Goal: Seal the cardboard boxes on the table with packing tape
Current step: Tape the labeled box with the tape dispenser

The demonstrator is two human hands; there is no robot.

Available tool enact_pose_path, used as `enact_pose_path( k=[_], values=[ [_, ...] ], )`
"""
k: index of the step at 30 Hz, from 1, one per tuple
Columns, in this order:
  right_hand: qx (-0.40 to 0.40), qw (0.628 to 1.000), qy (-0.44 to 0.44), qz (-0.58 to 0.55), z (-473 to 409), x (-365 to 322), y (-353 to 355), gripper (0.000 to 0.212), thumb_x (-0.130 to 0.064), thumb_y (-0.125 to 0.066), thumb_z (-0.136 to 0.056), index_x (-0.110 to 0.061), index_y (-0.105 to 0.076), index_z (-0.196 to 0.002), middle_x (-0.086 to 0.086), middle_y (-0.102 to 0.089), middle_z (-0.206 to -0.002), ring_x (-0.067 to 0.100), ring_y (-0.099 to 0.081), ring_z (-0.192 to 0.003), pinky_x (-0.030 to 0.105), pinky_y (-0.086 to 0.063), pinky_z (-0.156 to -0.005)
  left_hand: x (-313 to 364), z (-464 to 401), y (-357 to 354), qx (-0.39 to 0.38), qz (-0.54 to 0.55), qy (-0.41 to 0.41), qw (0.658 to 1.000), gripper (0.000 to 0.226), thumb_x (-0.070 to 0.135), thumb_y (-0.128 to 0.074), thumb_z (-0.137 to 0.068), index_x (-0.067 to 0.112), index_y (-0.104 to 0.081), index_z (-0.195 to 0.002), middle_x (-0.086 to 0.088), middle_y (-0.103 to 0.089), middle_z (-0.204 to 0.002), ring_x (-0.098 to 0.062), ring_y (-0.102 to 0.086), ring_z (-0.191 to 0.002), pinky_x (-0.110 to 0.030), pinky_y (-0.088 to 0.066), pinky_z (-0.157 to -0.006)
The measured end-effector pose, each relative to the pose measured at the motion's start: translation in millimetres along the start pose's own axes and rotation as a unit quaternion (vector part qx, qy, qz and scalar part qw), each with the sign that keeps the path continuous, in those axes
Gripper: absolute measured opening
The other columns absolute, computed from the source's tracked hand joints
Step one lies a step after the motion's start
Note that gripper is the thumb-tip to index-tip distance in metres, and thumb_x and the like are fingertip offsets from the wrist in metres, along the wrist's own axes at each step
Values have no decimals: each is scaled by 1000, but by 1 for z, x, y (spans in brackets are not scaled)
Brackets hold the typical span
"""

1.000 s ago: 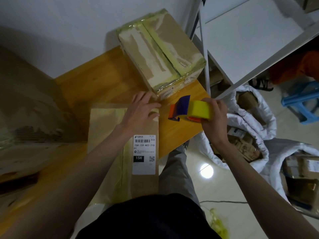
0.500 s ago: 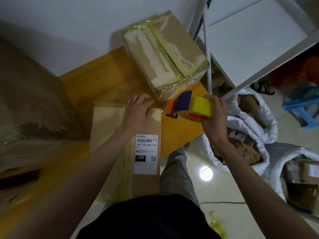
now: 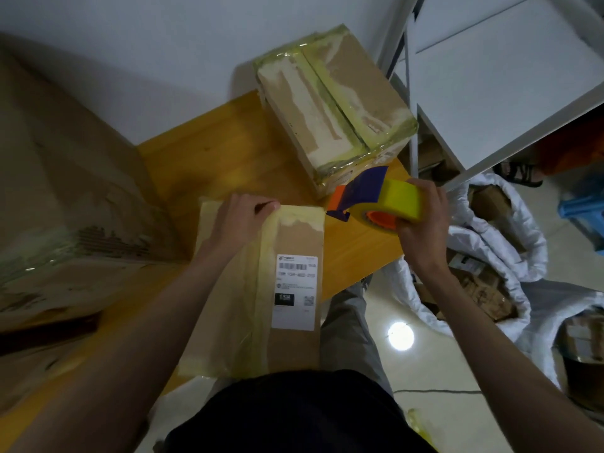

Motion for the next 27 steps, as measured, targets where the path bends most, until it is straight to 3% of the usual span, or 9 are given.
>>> enact_pose_path(
  k=[3,5,7,11,16,19,21,23,27],
  values=[
    [11,1000,0,-2,-3,-1,2,65,-27,-92,-73,-13,-58,-126,13,-56,-120,13,-46,-107,22,-37,-80,-30,15,35,106,-77,71,989,45,61,-60,-87,25,-78,-107,3,-74,-110,-20,-62,-108,-40,-46,-100],
    [13,1000,-5,-1,-5,2,0,65,-26,-93,-72,-15,-58,-126,13,-56,-121,19,-49,-110,30,-40,-82,-47,27,48,128,-74,100,984,49,63,-61,-85,22,-77,-106,-1,-72,-113,-25,-59,-111,-43,-47,-98],
    [17,1000,-11,2,-7,4,-2,63,-19,-92,-73,-17,-57,-126,13,-56,-121,25,-51,-112,37,-43,-83,-62,35,49,111,-16,150,982,53,64,-63,-85,21,-72,-114,-4,-68,-119,-27,-57,-114,-42,-50,-94],
    [17,1000,-6,-2,-11,3,-7,63,-13,-91,-73,-19,-56,-125,11,-57,-121,27,-52,-113,34,-40,-83,-85,37,37,69,114,211,968,69,73,-44,-86,22,-62,-127,-9,-66,-122,-33,-56,-119,-51,-49,-98],
    [29,1000,-8,-8,-14,0,-10,63,-4,-85,-72,-21,-54,-123,13,-58,-118,30,-54,-111,33,-38,-80,-91,36,29,56,206,223,951,42,44,-42,-105,19,-61,-134,-1,-60,-126,-19,-53,-115,-31,-42,-92],
    [29,999,-12,1,-14,-2,-11,62,-1,-83,-71,-18,-54,-124,13,-57,-119,30,-53,-112,28,-35,-79,-88,34,42,142,186,190,954,31,26,-58,-100,14,-70,-126,-2,-66,-128,-16,-56,-121,-22,-40,-98],
    [26,1000,-11,-2,-13,-6,-11,59,-8,-80,-73,-16,-54,-125,13,-56,-120,27,-51,-113,20,-35,-79,-74,30,46,165,89,131,974,26,17,-58,-98,14,-73,-120,-4,-69,-124,-22,-58,-122,-27,-40,-105],
    [20,1000,-10,-4,-10,-12,-10,57,-15,-69,-71,-12,-54,-126,15,-55,-121,23,-49,-113,8,-31,-78,-55,29,36,133,52,88,986,27,16,-55,-99,16,-73,-119,-3,-71,-119,-20,-60,-116,-27,-41,-103],
    [21,1000,-13,-18,-8,-15,-9,57,-18,-66,-70,-11,-53,-126,15,-55,-120,23,-49,-110,20,-33,-75,-13,22,3,43,36,15,998,35,41,-57,-96,23,-72,-122,-1,-72,-118,-19,-62,-110,-29,-46,-97]
  ],
)
Point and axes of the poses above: each hand's wrist, its own z-axis away from the middle knuckle, its own y-axis out of the back of the hand, x = y × z, the point moved 7 cm from there along -z, towards the middle knuckle
